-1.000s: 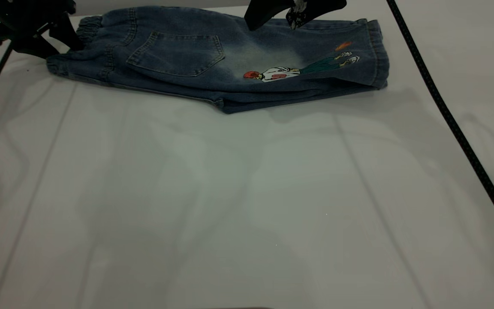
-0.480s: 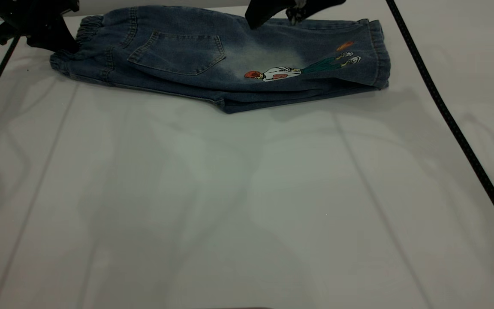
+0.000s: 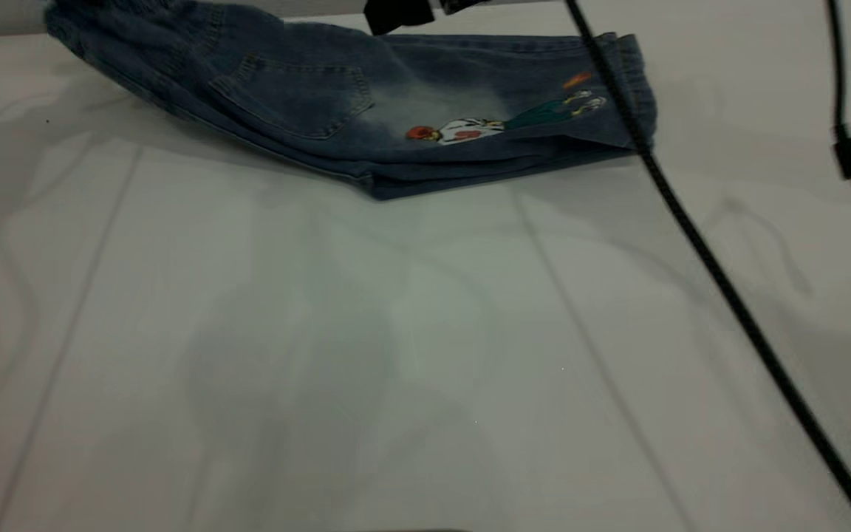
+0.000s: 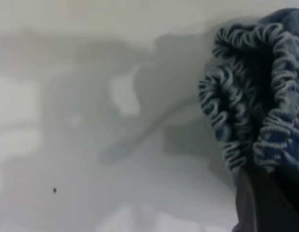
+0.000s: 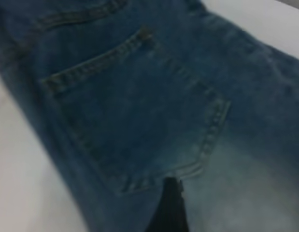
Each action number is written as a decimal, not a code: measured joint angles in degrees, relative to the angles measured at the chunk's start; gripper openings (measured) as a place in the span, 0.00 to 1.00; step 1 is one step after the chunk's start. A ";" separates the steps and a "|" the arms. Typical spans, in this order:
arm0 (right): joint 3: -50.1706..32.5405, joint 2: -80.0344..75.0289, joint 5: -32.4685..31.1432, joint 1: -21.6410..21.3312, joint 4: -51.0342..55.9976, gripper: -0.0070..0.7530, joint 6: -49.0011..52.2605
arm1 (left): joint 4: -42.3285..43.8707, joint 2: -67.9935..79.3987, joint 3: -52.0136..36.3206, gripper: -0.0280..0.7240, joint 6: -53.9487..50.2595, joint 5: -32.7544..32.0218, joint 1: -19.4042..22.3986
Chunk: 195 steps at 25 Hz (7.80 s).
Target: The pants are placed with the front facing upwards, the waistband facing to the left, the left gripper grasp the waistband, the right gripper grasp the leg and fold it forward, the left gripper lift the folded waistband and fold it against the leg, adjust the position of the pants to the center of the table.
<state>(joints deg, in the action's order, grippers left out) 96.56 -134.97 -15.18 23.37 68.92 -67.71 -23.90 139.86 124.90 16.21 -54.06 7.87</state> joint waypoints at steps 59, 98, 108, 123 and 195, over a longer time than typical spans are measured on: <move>3.94 9.34 -32.84 -22.17 -42.57 0.73 46.46 | -0.53 4.17 0.06 0.42 9.10 25.87 -40.88; 3.94 11.06 -40.36 -19.27 -38.60 0.73 47.24 | 25.66 13.50 1.14 0.74 -9.63 20.99 -39.22; 3.94 11.06 -39.85 -19.27 -38.45 0.73 47.19 | 18.88 11.65 1.29 0.74 -9.38 -5.28 -39.22; 4.96 12.35 -40.29 -19.27 -38.91 0.73 47.19 | 14.00 10.79 3.53 0.74 -9.33 -13.07 -39.24; -69.28 135.66 -51.25 -19.27 -57.89 0.73 59.36 | 22.03 -118.12 -93.21 0.71 -10.50 -11.08 -39.45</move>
<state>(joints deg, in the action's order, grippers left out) 27.28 0.69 -66.43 4.10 11.03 -8.35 -1.88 21.74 31.69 5.71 -65.13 -31.58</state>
